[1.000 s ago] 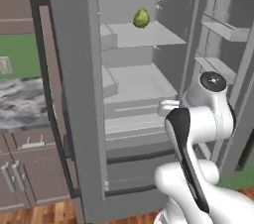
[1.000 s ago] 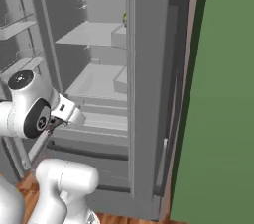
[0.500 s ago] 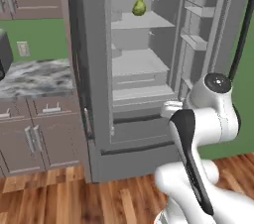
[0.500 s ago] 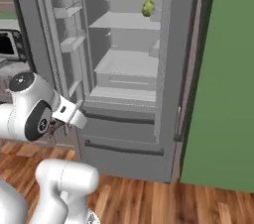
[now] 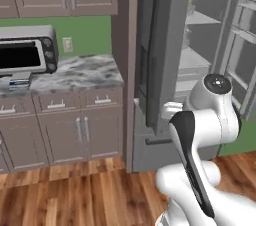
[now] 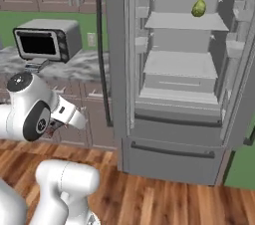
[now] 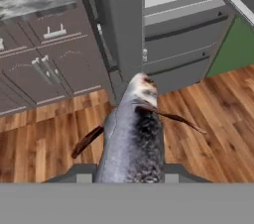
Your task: Take the fish from the fridge and place it on the digital scale on the counter by the fridge. Wait a few seconds for a reading, then move it to the plate on the dining counter.
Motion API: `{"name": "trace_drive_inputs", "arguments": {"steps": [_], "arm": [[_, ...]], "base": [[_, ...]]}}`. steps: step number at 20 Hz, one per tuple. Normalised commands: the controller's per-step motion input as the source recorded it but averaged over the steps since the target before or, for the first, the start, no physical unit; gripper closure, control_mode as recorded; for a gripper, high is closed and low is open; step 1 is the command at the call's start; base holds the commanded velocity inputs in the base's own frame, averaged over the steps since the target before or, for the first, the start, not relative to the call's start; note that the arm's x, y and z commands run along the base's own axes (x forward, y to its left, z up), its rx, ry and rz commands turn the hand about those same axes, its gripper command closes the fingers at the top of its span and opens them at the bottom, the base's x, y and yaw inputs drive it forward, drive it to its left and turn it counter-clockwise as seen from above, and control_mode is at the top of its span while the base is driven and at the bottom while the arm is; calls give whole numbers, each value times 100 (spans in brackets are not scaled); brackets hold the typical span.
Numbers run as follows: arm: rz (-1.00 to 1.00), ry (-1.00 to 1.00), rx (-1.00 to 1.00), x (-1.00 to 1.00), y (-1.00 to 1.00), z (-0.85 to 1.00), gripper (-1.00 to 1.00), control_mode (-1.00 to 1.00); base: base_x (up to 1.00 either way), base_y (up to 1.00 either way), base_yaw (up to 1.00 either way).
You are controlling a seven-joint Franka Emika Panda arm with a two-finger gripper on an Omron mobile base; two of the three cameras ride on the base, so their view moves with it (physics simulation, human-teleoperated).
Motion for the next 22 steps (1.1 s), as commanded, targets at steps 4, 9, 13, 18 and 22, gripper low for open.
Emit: {"name": "trace_drive_inputs", "arguments": {"steps": [4,9,13,18,22], "arm": [[0,0,0,0,0,0,100,100],[0,0,0,0,0,0,100,100],[0,0,0,0,0,0,100,100],[0,0,0,0,0,0,100,100],[0,0,0,0,0,0,100,100]], "base": [[12,100,0],[38,100,0],[64,100,-2],[84,88,-4],[82,81,-5]]}}
